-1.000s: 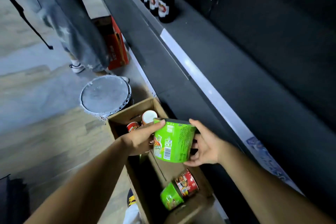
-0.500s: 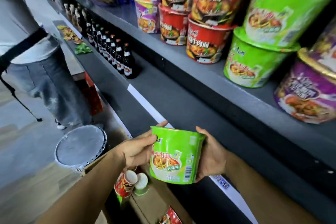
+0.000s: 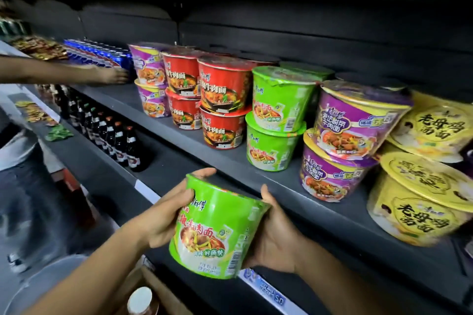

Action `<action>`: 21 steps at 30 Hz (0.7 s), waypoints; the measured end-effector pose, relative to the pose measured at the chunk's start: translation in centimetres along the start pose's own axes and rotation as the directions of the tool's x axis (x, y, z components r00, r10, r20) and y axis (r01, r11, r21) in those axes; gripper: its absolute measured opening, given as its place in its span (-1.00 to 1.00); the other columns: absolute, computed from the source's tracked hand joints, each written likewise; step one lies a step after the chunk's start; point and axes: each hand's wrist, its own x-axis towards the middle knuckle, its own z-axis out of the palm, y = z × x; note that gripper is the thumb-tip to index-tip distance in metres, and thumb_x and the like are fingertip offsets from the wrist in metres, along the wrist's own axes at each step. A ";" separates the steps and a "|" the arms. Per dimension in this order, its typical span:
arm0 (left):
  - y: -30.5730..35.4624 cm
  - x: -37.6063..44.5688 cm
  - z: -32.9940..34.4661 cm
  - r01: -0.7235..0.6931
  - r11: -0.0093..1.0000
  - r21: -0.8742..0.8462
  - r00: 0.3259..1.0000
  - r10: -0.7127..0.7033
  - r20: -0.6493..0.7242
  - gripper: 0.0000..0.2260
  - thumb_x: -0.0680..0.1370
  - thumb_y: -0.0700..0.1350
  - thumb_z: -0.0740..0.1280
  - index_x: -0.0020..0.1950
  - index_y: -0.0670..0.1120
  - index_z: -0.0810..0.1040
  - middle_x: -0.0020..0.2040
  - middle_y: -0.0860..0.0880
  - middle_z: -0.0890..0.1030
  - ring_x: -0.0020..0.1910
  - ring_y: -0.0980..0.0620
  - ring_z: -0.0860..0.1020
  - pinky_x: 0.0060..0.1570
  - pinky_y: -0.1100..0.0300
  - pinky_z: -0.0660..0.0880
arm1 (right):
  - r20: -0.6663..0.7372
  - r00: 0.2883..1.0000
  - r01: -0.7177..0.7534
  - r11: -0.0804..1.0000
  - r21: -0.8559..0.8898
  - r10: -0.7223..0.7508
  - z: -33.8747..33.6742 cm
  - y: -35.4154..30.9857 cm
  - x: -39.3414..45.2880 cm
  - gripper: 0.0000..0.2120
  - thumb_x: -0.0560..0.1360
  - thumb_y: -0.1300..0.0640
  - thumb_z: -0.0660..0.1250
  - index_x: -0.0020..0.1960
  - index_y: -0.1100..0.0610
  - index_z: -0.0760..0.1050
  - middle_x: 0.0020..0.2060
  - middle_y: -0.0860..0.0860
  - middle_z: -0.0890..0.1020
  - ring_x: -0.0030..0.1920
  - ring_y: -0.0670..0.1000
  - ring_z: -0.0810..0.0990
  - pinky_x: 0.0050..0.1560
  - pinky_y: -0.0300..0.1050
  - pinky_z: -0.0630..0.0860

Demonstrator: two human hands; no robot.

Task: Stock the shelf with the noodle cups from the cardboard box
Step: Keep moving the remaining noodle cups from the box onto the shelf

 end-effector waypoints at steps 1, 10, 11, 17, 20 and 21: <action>0.8 0.1 0.7 -0.014 1.000 0.016 1.000 0.014 0.016 -0.02 -0.03 0.07 0.70 0.35 -0.04 0.46 0.00 -0.28 0.57 -0.07 -0.21 0.62 -0.01 -0.13 0.57 | -0.031 0.998 0.051 0.998 0.030 -0.050 0.5 -0.4 -0.7 -0.16 0.31 -0.53 -0.07 0.20 0.01 0.60 0.21 0.10 0.60 0.24 0.19 0.53 0.34 0.40 0.20; 3.9 2.0 9.4 -0.225 0.948 0.227 0.973 0.229 0.009 -0.07 0.04 0.25 0.62 0.33 0.00 0.39 0.21 -0.18 0.59 0.12 -0.20 0.60 0.09 -0.14 0.55 | -0.135 0.784 0.586 0.794 -0.163 -0.606 3.3 -2.8 -7.8 -0.19 0.21 -0.43 0.38 0.36 -0.09 0.40 0.26 0.00 0.57 0.27 0.07 0.53 0.27 0.29 0.41; 3.8 2.1 10.7 -0.247 0.931 0.268 0.968 0.252 0.013 -0.06 0.05 0.27 0.60 0.34 0.02 0.37 0.22 -0.15 0.59 0.13 -0.19 0.60 0.08 -0.12 0.56 | -0.151 0.749 0.618 0.762 -0.195 -0.645 3.3 -2.9 -8.6 -0.18 0.18 -0.38 0.45 0.36 -0.08 0.40 0.25 0.00 0.57 0.26 0.08 0.54 0.27 0.28 0.41; 2.9 2.8 18.5 -0.381 0.849 0.365 0.922 0.381 0.076 -0.56 0.38 0.13 0.47 0.21 0.11 0.47 0.03 -0.04 0.65 -0.10 0.05 0.66 -0.25 0.22 0.57 | -0.181 0.587 0.757 0.614 -0.226 -0.789 2.1 -3.9 -15.2 -0.16 0.18 -0.27 0.53 0.37 0.02 0.41 0.26 0.06 0.57 0.28 0.08 0.53 0.35 0.17 0.37; 2.3 3.2 22.0 -0.459 0.792 0.402 0.886 0.445 0.134 -0.68 0.43 0.09 0.36 0.16 0.07 0.54 -0.03 -0.01 0.66 -0.11 0.11 0.64 -0.25 0.27 0.55 | -0.156 0.599 0.751 0.618 -0.231 -0.786 1.1 -4.2 -19.8 -0.19 0.16 -0.30 0.52 0.33 0.00 0.46 0.26 0.03 0.57 0.28 0.04 0.53 0.28 0.04 0.46; 2.0 3.2 23.1 -0.476 0.778 0.410 0.878 0.450 0.165 -0.68 0.42 0.10 0.32 0.15 0.08 0.55 -0.01 -0.01 0.66 -0.09 0.10 0.63 -0.23 0.25 0.55 | -0.164 0.601 0.748 0.623 -0.228 -0.782 0.6 -4.1 -21.3 -0.15 0.13 -0.31 0.53 0.33 -0.01 0.45 0.26 0.03 0.57 0.28 0.03 0.53 0.27 0.02 0.47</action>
